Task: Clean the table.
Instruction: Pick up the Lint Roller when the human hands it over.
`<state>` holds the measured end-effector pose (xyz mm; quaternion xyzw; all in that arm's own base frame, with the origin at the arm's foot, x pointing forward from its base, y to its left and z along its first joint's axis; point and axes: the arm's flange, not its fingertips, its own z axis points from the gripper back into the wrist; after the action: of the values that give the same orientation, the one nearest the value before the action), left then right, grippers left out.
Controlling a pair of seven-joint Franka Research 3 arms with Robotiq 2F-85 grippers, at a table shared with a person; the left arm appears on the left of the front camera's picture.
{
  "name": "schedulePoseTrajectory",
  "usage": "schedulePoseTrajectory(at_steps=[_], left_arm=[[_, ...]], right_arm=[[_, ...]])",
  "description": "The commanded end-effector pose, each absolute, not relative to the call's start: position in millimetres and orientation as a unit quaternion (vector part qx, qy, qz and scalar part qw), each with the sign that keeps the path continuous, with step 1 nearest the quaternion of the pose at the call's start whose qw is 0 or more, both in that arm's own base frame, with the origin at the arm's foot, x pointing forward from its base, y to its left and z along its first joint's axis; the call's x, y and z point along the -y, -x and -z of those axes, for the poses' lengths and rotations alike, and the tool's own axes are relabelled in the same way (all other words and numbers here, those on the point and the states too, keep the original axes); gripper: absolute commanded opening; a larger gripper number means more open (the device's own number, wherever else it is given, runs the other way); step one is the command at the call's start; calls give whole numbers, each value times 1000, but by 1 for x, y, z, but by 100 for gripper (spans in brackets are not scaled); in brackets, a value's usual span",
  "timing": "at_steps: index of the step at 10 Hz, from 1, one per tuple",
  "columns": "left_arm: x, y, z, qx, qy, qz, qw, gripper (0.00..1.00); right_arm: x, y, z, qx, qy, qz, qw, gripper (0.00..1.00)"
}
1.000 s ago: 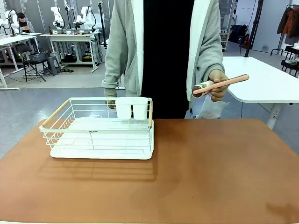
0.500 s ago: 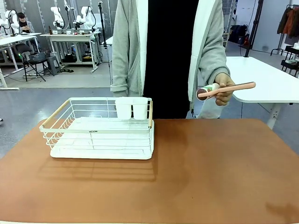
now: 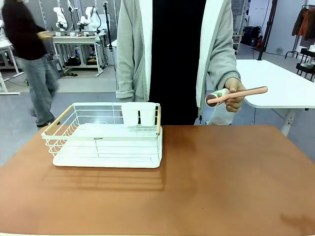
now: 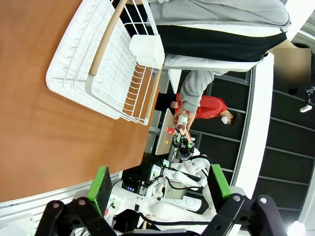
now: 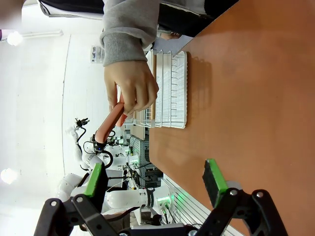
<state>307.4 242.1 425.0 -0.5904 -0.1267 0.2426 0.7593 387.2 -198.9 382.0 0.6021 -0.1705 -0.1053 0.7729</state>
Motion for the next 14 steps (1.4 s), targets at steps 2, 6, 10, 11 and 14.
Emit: schedulePoseTrajectory(at_steps=[2, 6, 10, 11, 14], left_arm=[[-244, -306, -428, 133, 596, -238, 755, 100], [-244, -306, -428, 133, 596, -238, 755, 100], [-244, -306, -428, 133, 596, -238, 755, 100], [-244, -306, -428, 133, 596, -238, 755, 100], [-244, -306, -428, 133, 596, -238, 755, 100]], right_arm=[[198, -387, -384, 171, -606, 105, 770, 100], [187, -377, -406, 180, -584, 145, 778, 100], [99, -394, -467, 168, -526, 293, 781, 100], [77, -402, -468, 159, -507, 293, 795, 100], [27, -415, -473, 181, -483, 293, 805, 100]])
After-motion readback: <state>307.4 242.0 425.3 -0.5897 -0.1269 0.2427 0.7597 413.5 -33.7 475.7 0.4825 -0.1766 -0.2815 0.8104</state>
